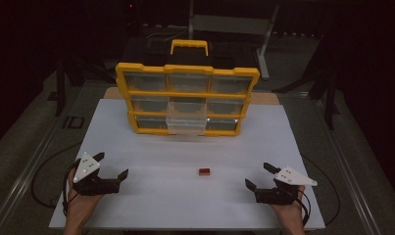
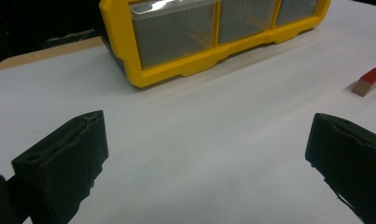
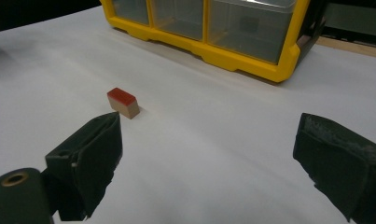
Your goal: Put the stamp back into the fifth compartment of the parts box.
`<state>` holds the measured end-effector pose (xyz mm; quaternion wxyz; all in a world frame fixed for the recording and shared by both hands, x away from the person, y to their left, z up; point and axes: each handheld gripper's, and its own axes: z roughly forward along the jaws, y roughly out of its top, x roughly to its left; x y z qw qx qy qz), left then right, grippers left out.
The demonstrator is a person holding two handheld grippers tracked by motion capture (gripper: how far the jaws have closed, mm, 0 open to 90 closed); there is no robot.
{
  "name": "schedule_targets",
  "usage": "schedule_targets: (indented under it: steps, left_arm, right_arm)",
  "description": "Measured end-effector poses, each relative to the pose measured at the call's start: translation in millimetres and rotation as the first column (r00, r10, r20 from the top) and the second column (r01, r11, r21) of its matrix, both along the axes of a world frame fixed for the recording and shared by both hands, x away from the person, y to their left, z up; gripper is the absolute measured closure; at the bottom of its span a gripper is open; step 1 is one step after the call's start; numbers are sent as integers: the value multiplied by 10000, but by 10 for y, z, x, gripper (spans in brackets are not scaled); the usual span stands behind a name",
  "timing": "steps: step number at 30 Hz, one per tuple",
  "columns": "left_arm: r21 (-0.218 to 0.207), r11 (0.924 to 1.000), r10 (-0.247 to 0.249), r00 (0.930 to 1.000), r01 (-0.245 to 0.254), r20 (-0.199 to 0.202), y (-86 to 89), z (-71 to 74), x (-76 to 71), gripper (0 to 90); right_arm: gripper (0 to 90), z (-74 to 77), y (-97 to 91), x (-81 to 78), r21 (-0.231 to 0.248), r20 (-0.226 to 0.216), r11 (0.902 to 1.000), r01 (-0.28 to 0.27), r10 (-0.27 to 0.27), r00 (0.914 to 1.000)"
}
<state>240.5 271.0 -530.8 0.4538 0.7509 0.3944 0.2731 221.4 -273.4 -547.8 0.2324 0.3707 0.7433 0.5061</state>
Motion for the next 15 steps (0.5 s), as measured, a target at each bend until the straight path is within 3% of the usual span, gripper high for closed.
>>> schedule_targets:
  steps: [15]
  left_arm:
    - [321, 9995, 58, 10000, -60, 42, -27, 43, -14, 0]
  right_arm:
    - [79, -40, 6, 35, -75, -128, 9998, -172, 171, 9998]
